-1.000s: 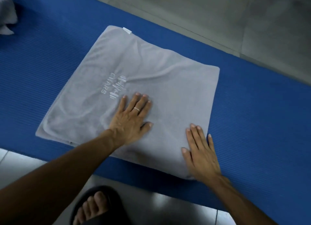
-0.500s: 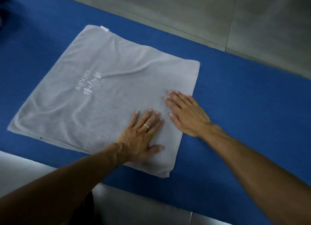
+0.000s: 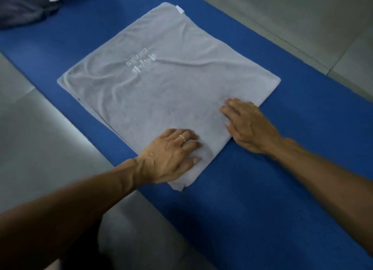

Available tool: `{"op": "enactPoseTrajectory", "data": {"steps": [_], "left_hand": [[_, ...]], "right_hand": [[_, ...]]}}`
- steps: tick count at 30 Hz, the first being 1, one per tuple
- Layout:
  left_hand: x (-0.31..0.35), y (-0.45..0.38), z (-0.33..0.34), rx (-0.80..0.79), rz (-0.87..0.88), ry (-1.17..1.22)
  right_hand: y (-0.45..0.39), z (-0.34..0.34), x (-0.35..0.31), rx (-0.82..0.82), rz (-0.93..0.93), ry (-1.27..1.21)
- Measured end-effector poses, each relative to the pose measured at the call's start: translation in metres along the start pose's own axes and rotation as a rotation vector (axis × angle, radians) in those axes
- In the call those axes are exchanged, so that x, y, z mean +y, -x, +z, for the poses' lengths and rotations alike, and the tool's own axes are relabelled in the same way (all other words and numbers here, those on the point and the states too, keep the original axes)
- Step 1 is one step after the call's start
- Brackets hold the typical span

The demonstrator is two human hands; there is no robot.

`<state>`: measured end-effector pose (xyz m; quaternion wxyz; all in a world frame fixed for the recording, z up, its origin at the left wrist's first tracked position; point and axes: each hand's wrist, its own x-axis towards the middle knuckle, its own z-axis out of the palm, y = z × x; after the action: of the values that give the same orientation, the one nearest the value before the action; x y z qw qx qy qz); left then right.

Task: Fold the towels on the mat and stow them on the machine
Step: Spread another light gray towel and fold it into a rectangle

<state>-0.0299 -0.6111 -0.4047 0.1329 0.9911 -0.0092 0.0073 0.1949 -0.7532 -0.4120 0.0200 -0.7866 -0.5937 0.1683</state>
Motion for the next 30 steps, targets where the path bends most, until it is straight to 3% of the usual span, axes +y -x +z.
{"op": "enactPoseTrajectory", "data": {"steps": [4,8,12,21,24,27,30], "left_hand": [[0.039,0.04,0.009,0.045,-0.089,-0.067],[0.06,0.065,0.019,0.03,-0.403,-0.102],[0.061,0.068,0.018,0.075,-0.316,-0.093],[0.061,0.102,0.001,0.11,-0.317,0.1],[0.062,0.098,0.002,0.13,-0.288,0.095],[0.062,0.068,0.003,0.202,-0.248,0.054],[0.061,0.026,0.024,0.067,-0.273,-0.027]], "right_hand": [[0.016,0.016,-0.017,-0.014,-0.046,-0.032],[0.03,0.005,-0.016,-0.05,-0.139,0.085],[0.038,0.003,-0.023,-0.284,-0.05,0.179],[0.04,-0.009,-0.024,-0.417,-0.001,0.267],[0.042,-0.012,-0.028,-0.389,-0.007,0.321],[0.039,-0.007,-0.032,-0.22,-0.033,0.317],[0.027,0.006,-0.041,-0.102,-0.082,0.167]]}}
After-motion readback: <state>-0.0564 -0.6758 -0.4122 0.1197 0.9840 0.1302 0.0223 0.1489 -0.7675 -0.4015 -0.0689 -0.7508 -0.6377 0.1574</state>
